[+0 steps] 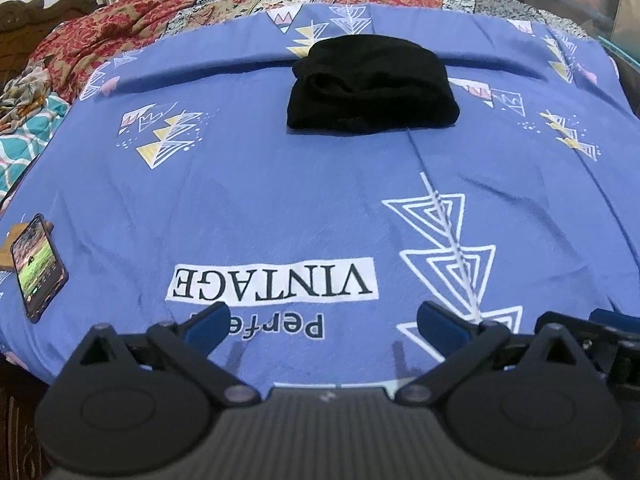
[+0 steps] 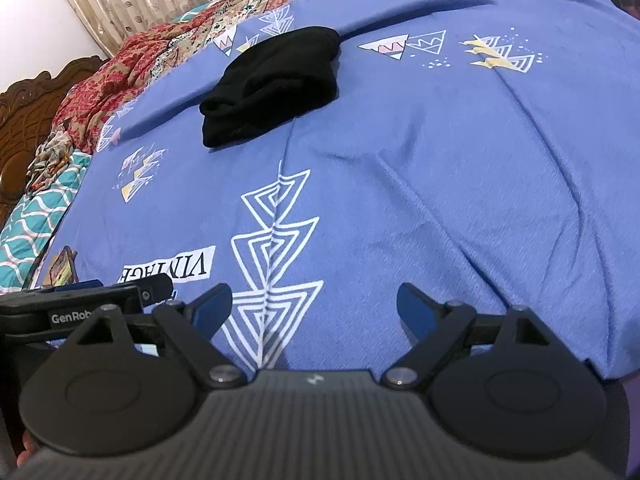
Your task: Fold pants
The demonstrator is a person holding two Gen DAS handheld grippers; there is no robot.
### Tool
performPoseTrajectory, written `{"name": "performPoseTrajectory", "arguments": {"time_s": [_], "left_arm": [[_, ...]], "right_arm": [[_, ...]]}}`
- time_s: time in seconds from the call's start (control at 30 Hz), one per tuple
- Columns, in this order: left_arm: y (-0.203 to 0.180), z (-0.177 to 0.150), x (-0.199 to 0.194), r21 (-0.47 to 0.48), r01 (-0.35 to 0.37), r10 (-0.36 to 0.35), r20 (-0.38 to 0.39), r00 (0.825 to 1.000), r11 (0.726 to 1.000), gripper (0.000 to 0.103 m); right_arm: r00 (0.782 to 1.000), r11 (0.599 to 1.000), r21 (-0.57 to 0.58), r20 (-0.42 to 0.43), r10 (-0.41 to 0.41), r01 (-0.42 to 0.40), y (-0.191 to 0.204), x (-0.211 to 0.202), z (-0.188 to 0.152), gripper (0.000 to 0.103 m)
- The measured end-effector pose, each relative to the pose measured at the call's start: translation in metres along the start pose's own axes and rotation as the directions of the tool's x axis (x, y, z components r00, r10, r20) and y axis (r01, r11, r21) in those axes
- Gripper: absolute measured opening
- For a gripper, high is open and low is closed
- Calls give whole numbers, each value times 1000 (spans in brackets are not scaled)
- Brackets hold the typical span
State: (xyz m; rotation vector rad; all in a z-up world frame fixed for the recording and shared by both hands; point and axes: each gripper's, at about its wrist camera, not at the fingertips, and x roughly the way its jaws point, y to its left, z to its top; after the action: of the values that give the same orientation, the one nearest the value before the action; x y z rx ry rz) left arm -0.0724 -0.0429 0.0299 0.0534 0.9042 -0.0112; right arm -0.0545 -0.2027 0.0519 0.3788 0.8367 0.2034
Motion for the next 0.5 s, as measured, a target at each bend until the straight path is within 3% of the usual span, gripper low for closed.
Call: {"name": "performPoseTrajectory", "arguments": {"time_s": [0.5], "left_arm": [[5,0,0,30,-99,97,59,994,995,103]], "right_arm": [[1000,1000,-3,-11,-2,2,-1,0,-1,91]]}}
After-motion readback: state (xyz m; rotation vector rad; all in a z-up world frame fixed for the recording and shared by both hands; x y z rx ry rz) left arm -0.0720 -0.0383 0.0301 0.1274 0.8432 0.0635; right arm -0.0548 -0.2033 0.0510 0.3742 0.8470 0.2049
